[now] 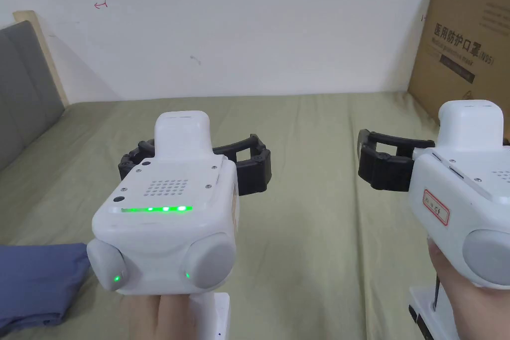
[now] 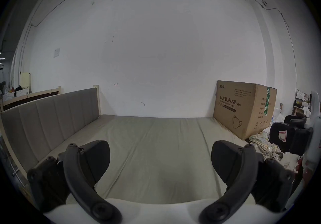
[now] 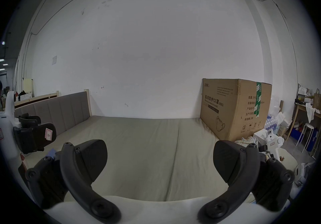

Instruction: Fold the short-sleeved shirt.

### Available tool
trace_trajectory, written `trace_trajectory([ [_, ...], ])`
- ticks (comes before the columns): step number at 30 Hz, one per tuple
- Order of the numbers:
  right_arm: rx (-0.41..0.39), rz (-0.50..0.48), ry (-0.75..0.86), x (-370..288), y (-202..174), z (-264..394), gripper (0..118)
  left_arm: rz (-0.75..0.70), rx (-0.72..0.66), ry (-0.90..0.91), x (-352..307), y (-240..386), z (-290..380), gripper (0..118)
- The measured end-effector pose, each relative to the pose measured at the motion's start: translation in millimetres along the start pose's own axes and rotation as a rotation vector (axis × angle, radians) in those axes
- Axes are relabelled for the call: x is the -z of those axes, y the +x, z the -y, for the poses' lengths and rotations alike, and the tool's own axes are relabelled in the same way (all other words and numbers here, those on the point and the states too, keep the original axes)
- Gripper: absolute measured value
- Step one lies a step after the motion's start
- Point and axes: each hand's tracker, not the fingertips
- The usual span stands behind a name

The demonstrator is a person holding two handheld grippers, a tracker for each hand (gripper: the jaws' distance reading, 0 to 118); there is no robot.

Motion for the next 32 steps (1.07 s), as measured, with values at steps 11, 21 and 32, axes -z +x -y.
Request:
trace_trajectory([
  [11, -0.01, -0.004, 0.009, 0.0, -3.7, -5.7, 118, 0.033, -0.028, -0.008, 1.3, -3.7, -5.5, 115],
  [21, -0.006, -0.008, -0.008, -0.9, -6.5, -0.3, 118, 0.026, -0.04, -0.003, -0.6, -7.2, -4.8, 115],
  [32, 0.006, -0.012, -0.012, 0.6, -6.8, -1.3, 118, 0.023, -0.025, -0.014, -0.8, -6.3, -2.3, 115],
])
